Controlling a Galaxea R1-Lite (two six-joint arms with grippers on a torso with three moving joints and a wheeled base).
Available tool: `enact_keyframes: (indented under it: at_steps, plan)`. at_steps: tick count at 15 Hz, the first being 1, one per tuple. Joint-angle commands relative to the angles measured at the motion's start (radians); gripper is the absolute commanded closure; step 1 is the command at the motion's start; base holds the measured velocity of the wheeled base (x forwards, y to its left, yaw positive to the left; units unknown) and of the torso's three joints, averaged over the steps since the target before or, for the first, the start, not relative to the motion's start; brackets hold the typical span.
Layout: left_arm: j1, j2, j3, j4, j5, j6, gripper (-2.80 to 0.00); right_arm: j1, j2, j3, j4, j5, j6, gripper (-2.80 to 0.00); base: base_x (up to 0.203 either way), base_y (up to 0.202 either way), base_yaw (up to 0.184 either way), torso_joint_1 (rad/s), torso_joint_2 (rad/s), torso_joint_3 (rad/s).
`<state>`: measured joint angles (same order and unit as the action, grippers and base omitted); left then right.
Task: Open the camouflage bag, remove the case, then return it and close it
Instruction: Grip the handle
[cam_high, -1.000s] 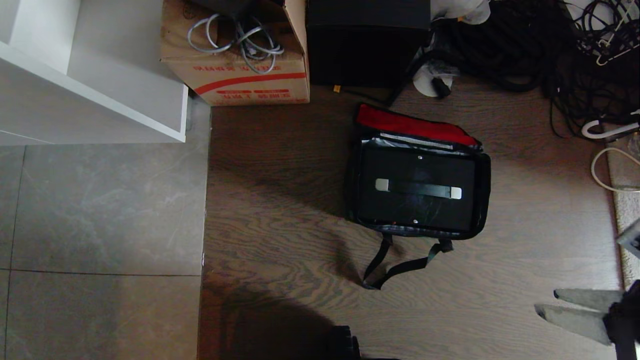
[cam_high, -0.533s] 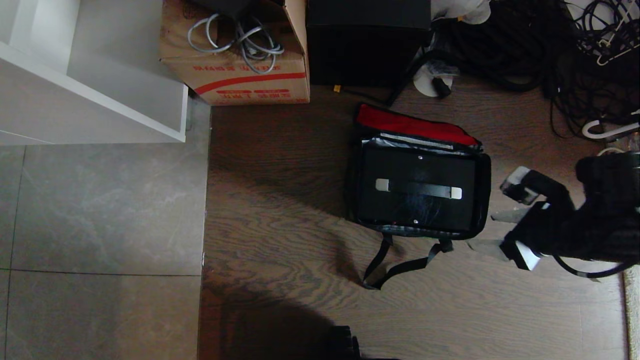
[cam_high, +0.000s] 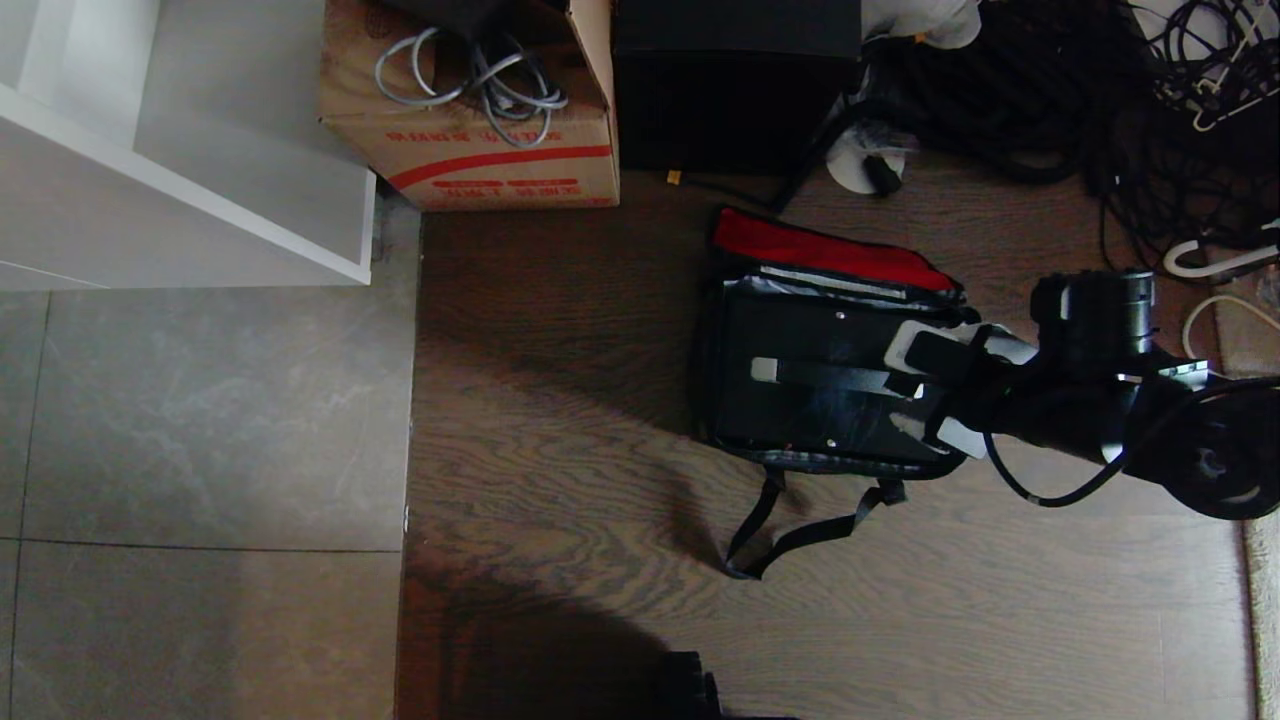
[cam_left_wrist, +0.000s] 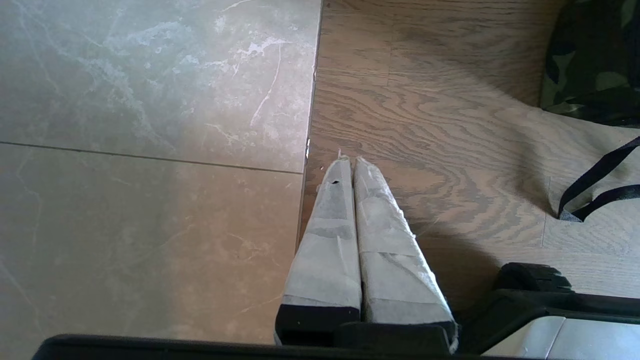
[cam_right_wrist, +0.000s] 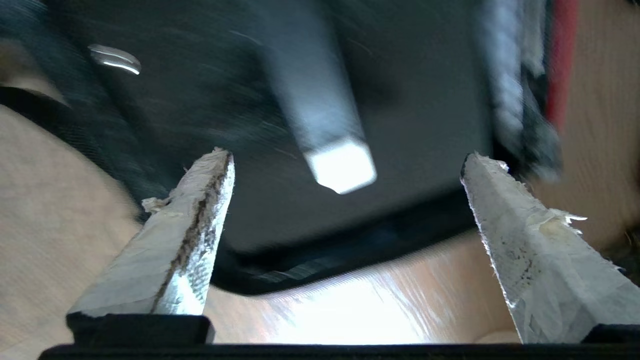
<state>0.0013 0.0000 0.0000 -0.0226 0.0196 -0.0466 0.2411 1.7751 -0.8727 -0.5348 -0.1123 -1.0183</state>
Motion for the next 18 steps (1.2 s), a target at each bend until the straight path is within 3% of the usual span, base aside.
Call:
enact_keyframes:
  at_steps: [1, 4, 5, 7, 10, 11, 14, 18]
  plan:
    - [0.000, 0.000, 0.011, 0.000, 0.000, -0.001, 0.00, 0.043, -0.006, 0.037, -0.071, -0.029, -0.012, -2.80, 0.000, 0.000, 0.000, 0.000, 0.00, 0.000]
    - [0.000, 0.000, 0.011, 0.000, 0.000, 0.000, 0.00, 0.051, -0.081, 0.095, -0.072, -0.064, 0.031, -2.80, 0.000, 0.000, 0.000, 0.000, 0.00, 0.000]
    - [0.000, 0.000, 0.011, 0.000, 0.000, -0.001, 0.00, 0.052, -0.114, 0.131, -0.068, -0.061, 0.116, -2.80, 0.000, 0.000, 0.000, 0.000, 0.00, 0.000]
    - [0.000, 0.000, 0.011, 0.000, 0.000, -0.001, 0.00, 0.070, -0.219, 0.193, 0.000, -0.046, 0.428, -2.80, 0.000, 0.000, 0.000, 0.000, 0.00, 0.000]
    - [0.000, 0.000, 0.011, 0.000, 0.000, -0.001, 0.00, 0.082, -0.386, 0.253, 0.272, -0.038, 0.793, -2.80, 0.000, 0.000, 0.000, 0.000, 0.00, 0.000]
    - [0.000, 0.000, 0.011, 0.000, 0.000, 0.000, 0.00, 0.084, -0.436, 0.265, 0.364, -0.039, 0.867, -2.80, 0.000, 0.000, 0.000, 0.000, 0.00, 0.000]
    - [0.000, 0.000, 0.011, 0.000, 0.000, 0.000, 0.00, 0.082, -0.666, 0.332, 0.528, -0.040, 0.949, -2.80, 0.000, 0.000, 0.000, 0.000, 0.00, 0.000]
    - [0.000, 0.000, 0.011, 0.000, 0.000, -0.001, 0.00, 0.026, -1.047, 0.486, 0.659, -0.026, 0.974, -2.80, 0.000, 0.000, 0.000, 0.000, 0.00, 0.000]
